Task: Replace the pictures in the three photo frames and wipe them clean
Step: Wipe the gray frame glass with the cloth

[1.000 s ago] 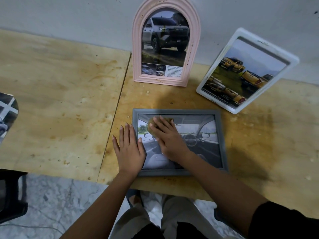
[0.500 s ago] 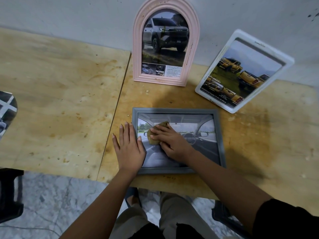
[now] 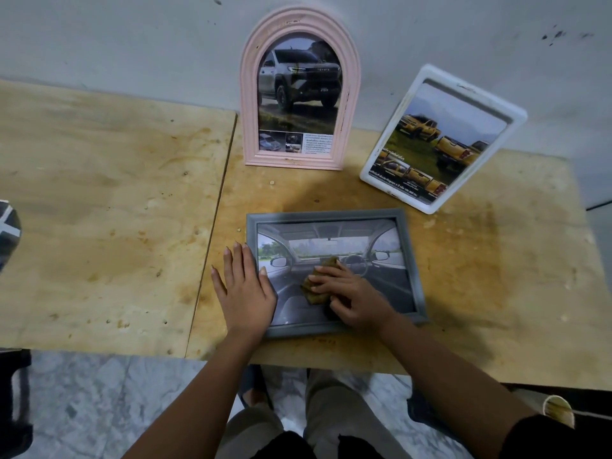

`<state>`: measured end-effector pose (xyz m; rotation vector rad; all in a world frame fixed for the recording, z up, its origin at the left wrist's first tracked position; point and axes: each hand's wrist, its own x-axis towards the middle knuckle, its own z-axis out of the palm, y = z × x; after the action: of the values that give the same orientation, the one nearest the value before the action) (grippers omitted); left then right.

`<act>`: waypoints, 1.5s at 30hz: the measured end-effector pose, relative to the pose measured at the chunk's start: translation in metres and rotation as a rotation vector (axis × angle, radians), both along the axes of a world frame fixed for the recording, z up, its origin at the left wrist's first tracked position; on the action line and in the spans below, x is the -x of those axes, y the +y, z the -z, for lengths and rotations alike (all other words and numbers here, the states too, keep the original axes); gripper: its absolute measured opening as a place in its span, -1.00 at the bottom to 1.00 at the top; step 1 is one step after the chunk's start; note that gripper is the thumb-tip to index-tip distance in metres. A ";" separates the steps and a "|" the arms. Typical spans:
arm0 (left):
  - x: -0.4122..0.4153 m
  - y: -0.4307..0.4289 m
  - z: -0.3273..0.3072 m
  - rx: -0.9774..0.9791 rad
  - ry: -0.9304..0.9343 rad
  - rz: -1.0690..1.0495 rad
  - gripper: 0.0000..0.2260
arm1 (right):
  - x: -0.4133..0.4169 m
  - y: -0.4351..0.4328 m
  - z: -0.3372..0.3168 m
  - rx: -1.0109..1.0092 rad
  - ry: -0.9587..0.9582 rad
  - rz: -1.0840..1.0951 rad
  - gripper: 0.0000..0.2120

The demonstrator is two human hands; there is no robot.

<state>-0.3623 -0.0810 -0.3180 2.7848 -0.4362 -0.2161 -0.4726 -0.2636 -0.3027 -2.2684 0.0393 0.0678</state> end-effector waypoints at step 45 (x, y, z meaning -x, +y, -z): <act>-0.011 0.026 -0.017 0.390 0.198 -0.010 -0.53 | 0.047 -0.044 -0.035 0.166 0.284 1.064 -0.70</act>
<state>-0.3510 -0.0545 -0.3006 2.3569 -0.3698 -0.3590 -0.5199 -0.3078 -0.2681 -2.1003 1.4078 -0.1839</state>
